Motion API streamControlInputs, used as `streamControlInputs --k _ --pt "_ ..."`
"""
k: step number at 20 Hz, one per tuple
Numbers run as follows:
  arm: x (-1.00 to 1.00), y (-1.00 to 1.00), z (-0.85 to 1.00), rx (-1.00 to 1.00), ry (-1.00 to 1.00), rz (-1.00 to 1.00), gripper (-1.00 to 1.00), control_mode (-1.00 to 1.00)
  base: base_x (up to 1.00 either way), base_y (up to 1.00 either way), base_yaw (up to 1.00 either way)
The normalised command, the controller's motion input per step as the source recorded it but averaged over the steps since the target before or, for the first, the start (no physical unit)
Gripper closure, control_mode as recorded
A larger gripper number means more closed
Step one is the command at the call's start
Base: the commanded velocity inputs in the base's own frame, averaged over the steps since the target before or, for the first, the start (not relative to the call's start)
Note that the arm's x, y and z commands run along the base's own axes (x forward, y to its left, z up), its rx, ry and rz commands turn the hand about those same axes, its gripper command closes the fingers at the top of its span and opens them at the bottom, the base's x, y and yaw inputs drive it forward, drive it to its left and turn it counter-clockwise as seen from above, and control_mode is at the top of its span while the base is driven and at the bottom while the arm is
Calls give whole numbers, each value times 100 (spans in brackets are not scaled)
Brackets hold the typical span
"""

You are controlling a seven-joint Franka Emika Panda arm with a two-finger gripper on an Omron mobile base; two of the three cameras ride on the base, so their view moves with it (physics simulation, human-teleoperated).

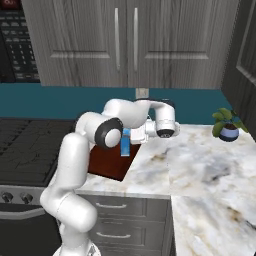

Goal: Take out the milk from the fridge and place it on the tray on the counter. Then take the sugar cube near the tray and place it in the tray.

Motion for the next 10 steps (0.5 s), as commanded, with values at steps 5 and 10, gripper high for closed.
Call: streamControlInputs --k 5,10 --pt "-24 -36 2 2 -12 -4 -100 -100 0 0 0" --pt "-64 -18 14 3 -21 -6 -100 -100 0 0 0"
